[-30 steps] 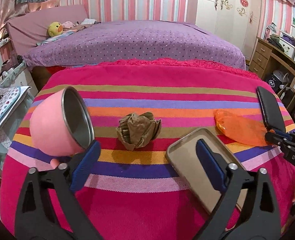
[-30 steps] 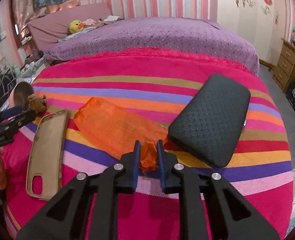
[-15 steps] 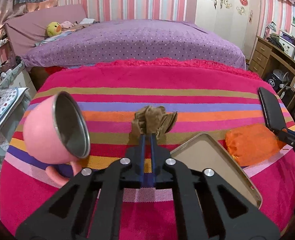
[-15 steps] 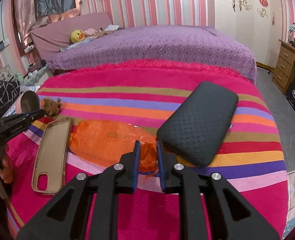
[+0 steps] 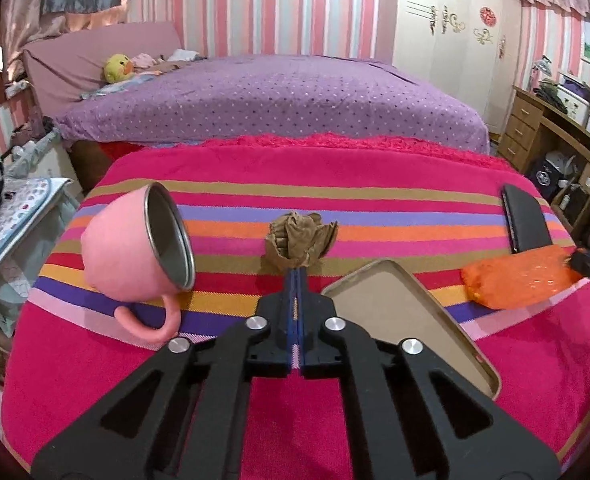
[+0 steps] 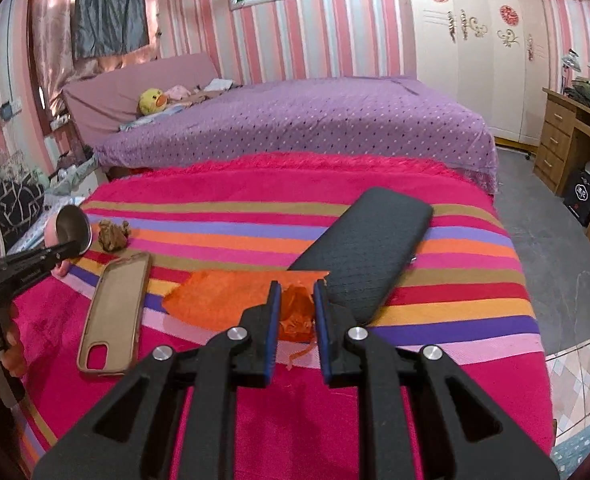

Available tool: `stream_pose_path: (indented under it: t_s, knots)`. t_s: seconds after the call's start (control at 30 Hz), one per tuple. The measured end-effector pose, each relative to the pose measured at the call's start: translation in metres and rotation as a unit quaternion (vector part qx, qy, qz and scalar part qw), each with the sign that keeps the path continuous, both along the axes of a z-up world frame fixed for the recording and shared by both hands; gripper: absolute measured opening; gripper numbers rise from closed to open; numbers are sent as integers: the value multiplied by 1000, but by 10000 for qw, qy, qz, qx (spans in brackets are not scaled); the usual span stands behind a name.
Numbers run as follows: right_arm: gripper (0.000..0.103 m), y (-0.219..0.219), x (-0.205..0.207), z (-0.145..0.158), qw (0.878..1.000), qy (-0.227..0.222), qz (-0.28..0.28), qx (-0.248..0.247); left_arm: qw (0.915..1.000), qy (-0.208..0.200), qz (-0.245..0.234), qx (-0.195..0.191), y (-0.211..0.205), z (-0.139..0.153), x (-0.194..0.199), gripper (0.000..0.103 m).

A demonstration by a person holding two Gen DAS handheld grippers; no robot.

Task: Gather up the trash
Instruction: 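Lift the paper and mesh bag and carry them over the basket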

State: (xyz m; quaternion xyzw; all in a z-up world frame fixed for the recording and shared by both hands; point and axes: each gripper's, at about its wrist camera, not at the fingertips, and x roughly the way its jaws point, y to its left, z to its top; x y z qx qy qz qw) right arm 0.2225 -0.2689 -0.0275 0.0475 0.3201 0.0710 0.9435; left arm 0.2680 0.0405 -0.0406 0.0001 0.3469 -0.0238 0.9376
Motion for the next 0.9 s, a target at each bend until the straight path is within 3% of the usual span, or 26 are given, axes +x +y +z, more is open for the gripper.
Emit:
stream_pose_path:
  t_s: [0.07, 0.13, 0.17, 0.43, 0.53, 0.67, 0.73, 0.9]
  knots:
    - [17, -7, -1, 4, 9999, -89, -75, -9, 9999, -62, 66, 75, -5, 1, 2, 50]
    - [17, -15, 1, 8, 9998, -159, -141, 16, 9996, -203, 153, 147, -8, 5, 4, 65]
    - [17, -18, 1, 10, 9997, -183, -185, 31, 9996, -210, 144, 127, -9, 5, 6, 67]
    - [17, -36, 13, 9, 9992, -127, -382, 7, 9998, 126, 159, 20, -14, -8, 46, 67]
    - [17, -41, 17, 7, 9991, -68, -417, 1, 9996, 260, 131, -19, -14, -12, 56, 39]
    - [17, -44, 16, 5, 9990, -47, -442, 20, 9998, 178, 117, 4, -14, -8, 50, 22]
    - [17, -42, 14, 6, 9991, -73, -418, 27, 9998, 173, 102, -93, -14, -4, 43, 22]
    - [17, -33, 7, 6, 9995, -79, -306, -40, 9999, -61, 53, 90, -22, 6, 11, 21]
